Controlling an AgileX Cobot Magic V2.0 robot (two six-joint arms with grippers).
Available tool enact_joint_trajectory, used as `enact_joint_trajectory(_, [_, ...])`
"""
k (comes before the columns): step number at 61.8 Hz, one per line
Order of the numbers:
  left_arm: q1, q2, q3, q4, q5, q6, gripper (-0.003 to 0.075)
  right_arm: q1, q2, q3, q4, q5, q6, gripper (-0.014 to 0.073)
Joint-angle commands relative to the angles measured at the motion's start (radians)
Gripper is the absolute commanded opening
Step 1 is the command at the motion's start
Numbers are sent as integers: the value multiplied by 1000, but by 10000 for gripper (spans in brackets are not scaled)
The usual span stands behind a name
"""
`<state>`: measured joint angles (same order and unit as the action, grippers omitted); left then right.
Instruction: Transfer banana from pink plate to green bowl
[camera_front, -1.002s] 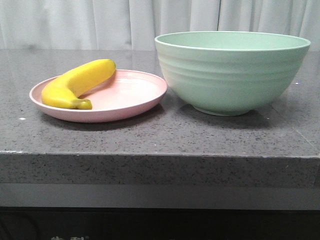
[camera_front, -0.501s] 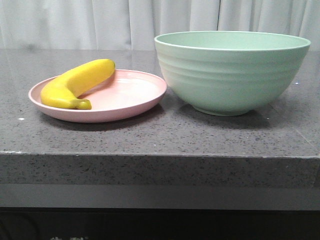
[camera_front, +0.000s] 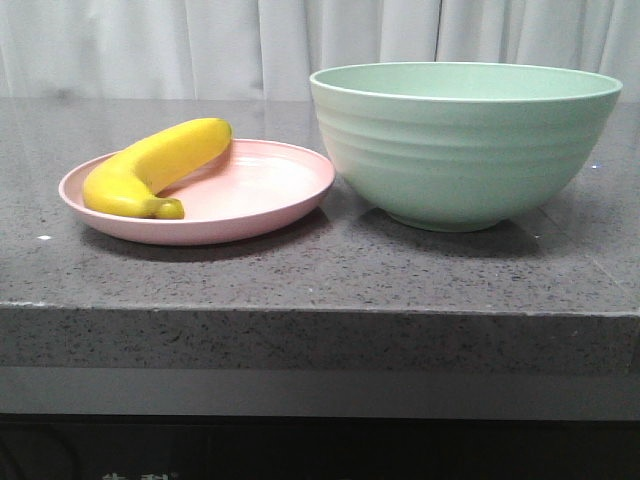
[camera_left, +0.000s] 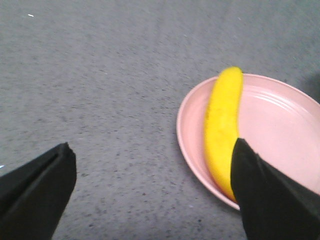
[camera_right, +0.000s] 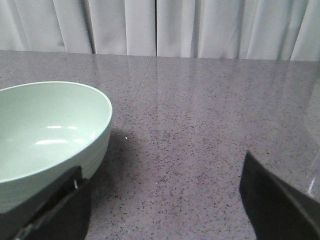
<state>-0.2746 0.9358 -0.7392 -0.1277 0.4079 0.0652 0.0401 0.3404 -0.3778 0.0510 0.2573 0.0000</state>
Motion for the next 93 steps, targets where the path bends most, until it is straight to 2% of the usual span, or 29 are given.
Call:
enact_joint_trajectory(1, [-72, 120, -128, -3, 10, -2, 619, -9, 15, -36, -11, -89, 0, 619])
enact_joint_trajectory(8, [-134, 259, -233, -3, 75, -2, 619, -9, 15, -36, -11, -89, 0, 619])
enact_joint_trajectory(17, [-163, 401, -361, -3, 165, -2, 613, -9, 15, -36, -11, -89, 0, 619])
enact_joint_trajectory(29, [-165, 516, -465, -7, 227, -2, 493, -9, 15, -36, -11, -89, 0, 619])
enact_joint_trajectory(81, [-165, 670, -472, -14, 226, -2, 480, -9, 15, -36, -11, -89, 0, 619])
enact_joint_trajectory(87, [-165, 670, -472, -14, 215, -2, 422, -9, 15, -36, -11, -89, 0, 619])
enact_joint_trajectory(93, [-165, 670, -472, -14, 184, -2, 285, -9, 15, -36, -11, -89, 0, 619])
